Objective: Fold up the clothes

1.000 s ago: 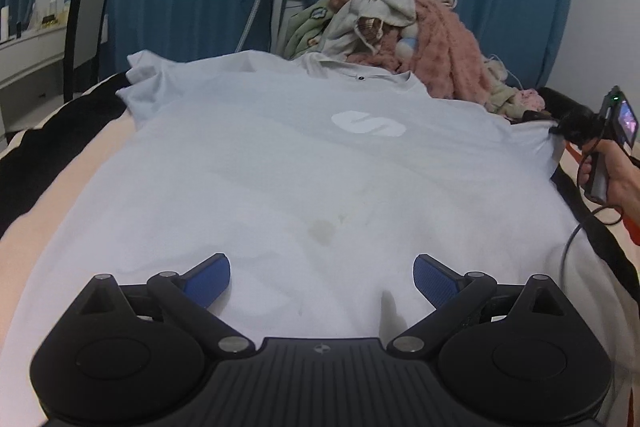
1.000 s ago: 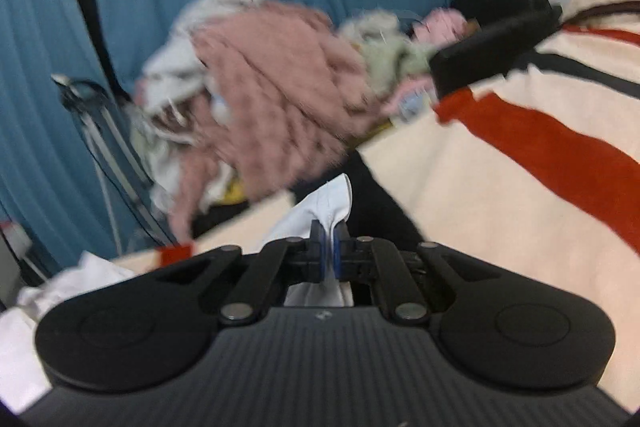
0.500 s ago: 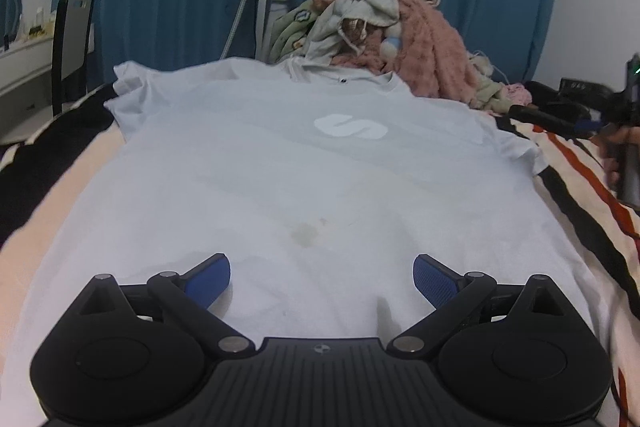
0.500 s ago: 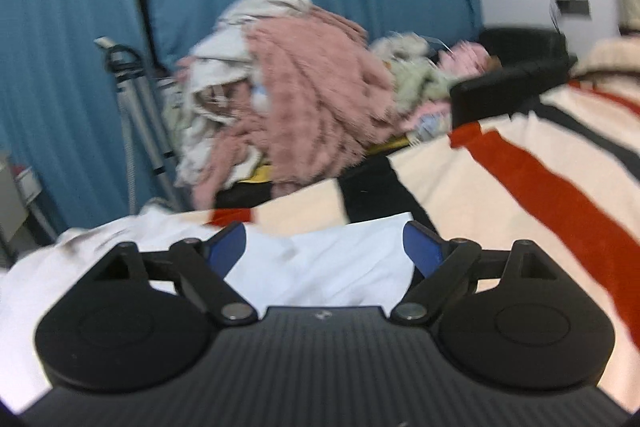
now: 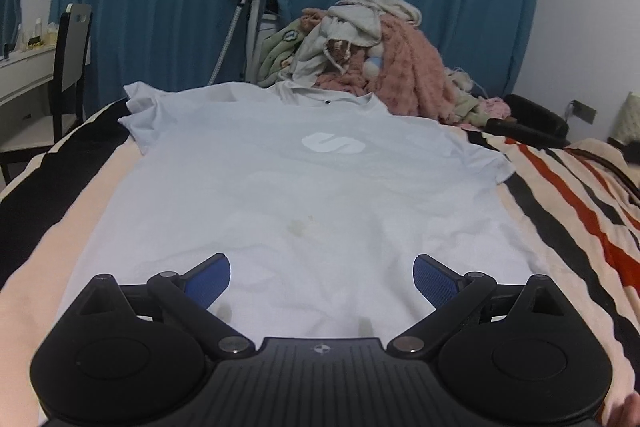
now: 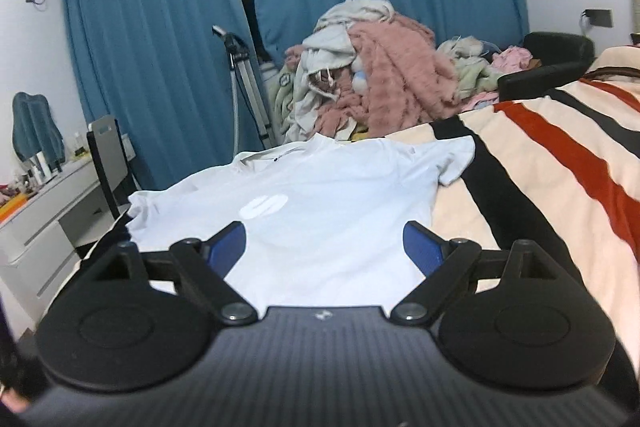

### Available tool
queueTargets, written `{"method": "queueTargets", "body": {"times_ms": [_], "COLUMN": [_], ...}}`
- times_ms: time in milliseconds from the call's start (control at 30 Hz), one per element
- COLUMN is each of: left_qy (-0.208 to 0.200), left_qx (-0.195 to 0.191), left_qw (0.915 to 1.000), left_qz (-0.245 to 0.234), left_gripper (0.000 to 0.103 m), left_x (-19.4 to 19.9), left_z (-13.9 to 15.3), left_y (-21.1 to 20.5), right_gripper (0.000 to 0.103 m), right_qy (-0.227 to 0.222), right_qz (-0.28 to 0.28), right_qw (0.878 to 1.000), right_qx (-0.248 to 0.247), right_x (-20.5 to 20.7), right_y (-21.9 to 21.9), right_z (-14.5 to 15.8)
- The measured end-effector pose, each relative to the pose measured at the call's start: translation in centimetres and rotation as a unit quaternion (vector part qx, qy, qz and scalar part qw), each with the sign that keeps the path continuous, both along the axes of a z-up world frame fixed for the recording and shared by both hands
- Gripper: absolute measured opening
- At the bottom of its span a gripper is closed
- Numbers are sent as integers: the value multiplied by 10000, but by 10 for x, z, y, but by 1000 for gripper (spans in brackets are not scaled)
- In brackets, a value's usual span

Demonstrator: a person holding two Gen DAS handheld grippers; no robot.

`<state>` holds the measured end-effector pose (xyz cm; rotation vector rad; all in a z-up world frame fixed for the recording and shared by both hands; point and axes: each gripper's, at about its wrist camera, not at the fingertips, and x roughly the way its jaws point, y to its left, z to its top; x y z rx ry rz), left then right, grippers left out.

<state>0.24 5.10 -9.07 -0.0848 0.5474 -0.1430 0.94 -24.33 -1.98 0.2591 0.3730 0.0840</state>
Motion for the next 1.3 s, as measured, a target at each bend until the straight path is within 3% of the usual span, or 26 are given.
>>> {"method": "queueTargets", "body": {"times_ms": [200, 300, 433, 633, 667, 700, 733, 800, 900, 1000, 1167, 1300], "left_qy": [177, 393, 597, 847, 912, 951, 977, 983, 1041, 897, 749, 820], "left_qx": [-80, -107, -197, -128, -63, 19, 104, 274, -119, -315, -312, -348], "left_qw": [9970, 9912, 9777, 9483, 9433, 9396, 9361, 9390, 9384, 9288, 9076, 9052], "left_qz": [-747, -1257, -2003, -3056, -3190, -3289, -3376, -3285, -3292, -3581, -4118, -4155], "left_gripper": [89, 84, 75, 63, 55, 40, 34, 10, 5, 4, 4, 8], "left_x": [-21, -29, -46, -69, -70, -70, -71, -70, -62, -66, -74, -68], "left_z": [0, -8, -20, -48, -55, -62, -68, -78, -81, -72, -65, -68], "left_y": [-22, -47, -90, -161, -172, -180, -189, -200, -207, -221, -254, -260], "right_gripper": [87, 87, 88, 87, 87, 87, 87, 87, 88, 87, 87, 88], "right_qy": [-32, -226, -226, -93, -90, -86, -73, -32, -220, -469, -563, -659], "right_qz": [-735, -1118, -1317, -1243, -1236, -1229, -1225, -1268, -1393, -1379, -1496, -1512], "right_qw": [9944, 9907, 9862, 9841, 9839, 9838, 9837, 9842, 9861, 9865, 9835, 9838], "right_qx": [765, 740, 981, 1262, 1285, 1305, 1313, 1234, 875, 753, 848, 697], "right_x": [-58, -63, -59, -54, -55, -55, -55, -55, -62, -69, -71, -71], "right_y": [-41, -56, -71, -83, -83, -84, -83, -82, -73, -70, -79, -78], "right_z": [-14, -14, -22, -30, -31, -32, -32, -33, -28, -25, -26, -25]}}
